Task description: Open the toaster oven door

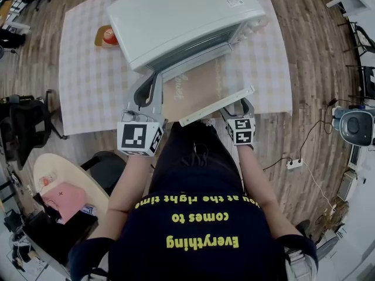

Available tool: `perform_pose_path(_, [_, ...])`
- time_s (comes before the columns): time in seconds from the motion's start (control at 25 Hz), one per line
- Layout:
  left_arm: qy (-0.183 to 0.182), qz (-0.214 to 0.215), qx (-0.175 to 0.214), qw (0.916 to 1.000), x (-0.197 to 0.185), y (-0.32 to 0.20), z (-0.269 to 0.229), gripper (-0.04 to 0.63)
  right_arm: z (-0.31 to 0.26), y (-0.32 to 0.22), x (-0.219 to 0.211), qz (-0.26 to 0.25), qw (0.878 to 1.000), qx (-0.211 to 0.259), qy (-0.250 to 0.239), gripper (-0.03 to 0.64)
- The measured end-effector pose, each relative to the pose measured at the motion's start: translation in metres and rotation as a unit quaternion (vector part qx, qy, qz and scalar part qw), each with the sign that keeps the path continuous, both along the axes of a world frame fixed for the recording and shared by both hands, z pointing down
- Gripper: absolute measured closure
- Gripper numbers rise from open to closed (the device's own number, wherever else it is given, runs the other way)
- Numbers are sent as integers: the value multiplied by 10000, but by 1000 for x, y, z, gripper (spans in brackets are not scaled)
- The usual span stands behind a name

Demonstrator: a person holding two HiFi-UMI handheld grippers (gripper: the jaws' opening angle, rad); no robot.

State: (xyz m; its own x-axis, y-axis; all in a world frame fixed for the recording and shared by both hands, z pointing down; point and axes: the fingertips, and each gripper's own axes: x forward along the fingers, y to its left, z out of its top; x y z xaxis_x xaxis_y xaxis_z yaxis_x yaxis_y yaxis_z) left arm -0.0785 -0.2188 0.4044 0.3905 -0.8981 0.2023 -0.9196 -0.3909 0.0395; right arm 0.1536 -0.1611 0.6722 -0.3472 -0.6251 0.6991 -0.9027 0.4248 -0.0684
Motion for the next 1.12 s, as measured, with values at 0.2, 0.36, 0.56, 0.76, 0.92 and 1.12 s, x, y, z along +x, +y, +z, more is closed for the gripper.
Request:
perform_pose_path(0.2, [-8,-41,-10,10000,-3,-1,1,594,-1,0,0,-18,10000,-22,0,215])
perform_pose_path(0.36, [-7,-58,-12,10000,-4,-2,2,594,0,0,0,-63,10000,-43,-4,215])
perform_pose_path(0.56, [-12,-44,-11,10000,-2,-3,0,594,-2,0,1,-102,9997,145,-146,215])
perform_pose_path(0.76, [-17,-21,-14,10000,0,-4,1,594,-1,1,2,-300,9992,161,-201,229])
perform_pose_path(0.92, [-16,21,-6,10000,4,-6,1,594,0,3,3,-425,9990,112,-96,239])
perform_pose_path(1.12, [-42,66,-1,10000,7,-8,1,594,-4,3,1,-365,9988,54,-309,225])
